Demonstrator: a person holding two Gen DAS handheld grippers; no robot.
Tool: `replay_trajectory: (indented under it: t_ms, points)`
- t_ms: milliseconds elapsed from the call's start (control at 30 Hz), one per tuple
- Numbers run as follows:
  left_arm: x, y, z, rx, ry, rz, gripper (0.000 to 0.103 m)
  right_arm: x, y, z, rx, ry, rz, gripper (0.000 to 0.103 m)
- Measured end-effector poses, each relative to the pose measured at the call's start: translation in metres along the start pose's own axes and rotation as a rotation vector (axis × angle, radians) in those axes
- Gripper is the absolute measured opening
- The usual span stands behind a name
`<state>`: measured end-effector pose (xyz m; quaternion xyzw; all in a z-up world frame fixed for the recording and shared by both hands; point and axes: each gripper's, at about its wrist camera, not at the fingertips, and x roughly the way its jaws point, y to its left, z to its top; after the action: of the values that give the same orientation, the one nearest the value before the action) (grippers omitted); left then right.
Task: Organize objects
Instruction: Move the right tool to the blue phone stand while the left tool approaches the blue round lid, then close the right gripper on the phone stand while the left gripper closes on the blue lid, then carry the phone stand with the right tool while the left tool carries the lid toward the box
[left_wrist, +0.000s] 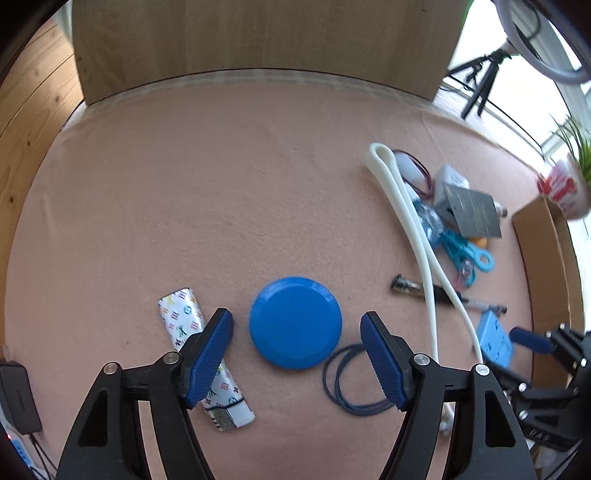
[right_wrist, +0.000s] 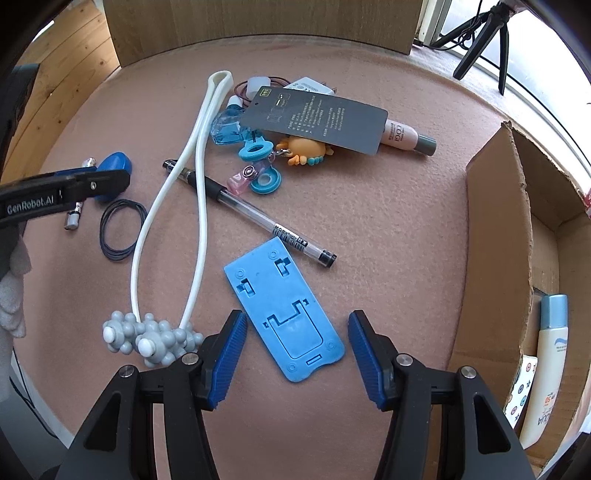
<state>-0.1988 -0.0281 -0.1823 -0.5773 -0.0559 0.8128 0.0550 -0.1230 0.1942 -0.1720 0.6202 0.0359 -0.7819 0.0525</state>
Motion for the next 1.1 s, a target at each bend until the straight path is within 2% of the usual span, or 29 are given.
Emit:
replay_trajectory:
  t_ms: [133, 200, 267, 333, 533, 800, 900, 1100]
  points:
    - [0.001, -0.009, 0.0, 0.035, -0.004, 0.083, 0.059, 0.001, 0.004, 0.006, -0.021, 0.0, -0.021, 0.053]
    - [0.001, -0.018, -0.007, 0.084, -0.016, 0.117, 0.054, 0.003, -0.001, -0.012, -0.028, -0.001, -0.022, 0.053]
    - [-0.003, -0.019, -0.012, 0.092, -0.018, 0.112, 0.054, 0.003, -0.003, -0.013, -0.026, -0.003, -0.012, 0.051]
    - [-0.006, -0.018, -0.017, 0.097, -0.019, 0.098, 0.054, 0.001, -0.004, -0.015, -0.026, -0.008, -0.009, 0.043]
    - [-0.012, -0.01, -0.032, 0.072, -0.021, 0.048, 0.054, -0.002, -0.007, -0.018, 0.002, -0.023, 0.016, 0.035]
    - [-0.025, 0.001, -0.047, 0.03, -0.04, 0.018, 0.054, -0.005, -0.031, -0.029, 0.131, -0.059, 0.12, 0.033]
    - [-0.031, 0.005, -0.049, 0.014, -0.053, 0.008, 0.054, -0.009, -0.038, -0.036, 0.171, -0.071, 0.136, 0.033]
    - [-0.048, -0.002, -0.055, 0.018, -0.079, -0.007, 0.054, -0.031, -0.039, -0.042, 0.162, -0.118, 0.134, 0.033]
